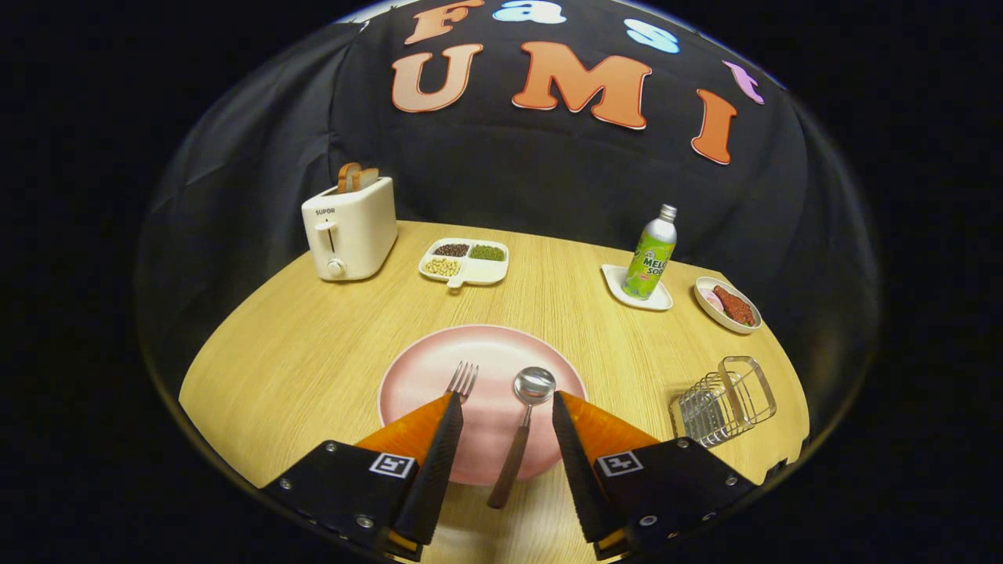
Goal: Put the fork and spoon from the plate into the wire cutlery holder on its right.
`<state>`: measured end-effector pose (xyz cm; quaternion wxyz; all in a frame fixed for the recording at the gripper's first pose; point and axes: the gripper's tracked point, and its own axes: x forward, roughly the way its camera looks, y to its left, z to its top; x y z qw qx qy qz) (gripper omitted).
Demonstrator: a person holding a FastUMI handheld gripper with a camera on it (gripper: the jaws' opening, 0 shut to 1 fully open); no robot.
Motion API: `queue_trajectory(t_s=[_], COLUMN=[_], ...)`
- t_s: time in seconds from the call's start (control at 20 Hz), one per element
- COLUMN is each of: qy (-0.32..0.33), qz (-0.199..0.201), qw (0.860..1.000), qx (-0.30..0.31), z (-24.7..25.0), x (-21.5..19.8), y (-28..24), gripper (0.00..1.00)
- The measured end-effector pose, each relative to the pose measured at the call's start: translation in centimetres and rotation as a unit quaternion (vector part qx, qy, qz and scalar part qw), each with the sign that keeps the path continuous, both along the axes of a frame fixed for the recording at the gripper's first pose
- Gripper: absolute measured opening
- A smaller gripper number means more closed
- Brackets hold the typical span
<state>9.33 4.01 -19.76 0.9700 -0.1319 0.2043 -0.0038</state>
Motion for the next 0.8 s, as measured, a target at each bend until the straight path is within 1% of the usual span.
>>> queue_trajectory(t_s=[0.05,0.1,0.2,0.25,0.35,0.6,0.75,0.8], qy=[0.007,0.015,0.028,0.034,0.045,0.073,0.079,0.078], qz=[-0.006,-0.013,-0.026,-0.032,-0.040,-0.053,-0.059,-0.062], qw=[1.000,1.000,0.999,0.999,0.998,0.996,0.995,0.995], qx=[-0.003,-0.004,-0.002,-0.003,-0.003,-0.005,-0.017,-0.021], z=[-0.5,-1.2,-2.3,-2.7,-3.5,-5.4,-5.7,-5.7], x=[0.1,0.3,0.7,0.9,1.3,1.7,1.8,1.9], y=[-0.2,-0.5,-1.1,-1.4,-1.7,-2.1,-2.3,-2.5], gripper=[0.66,0.64,0.53,0.46,0.41,0.40,0.19,0.16])
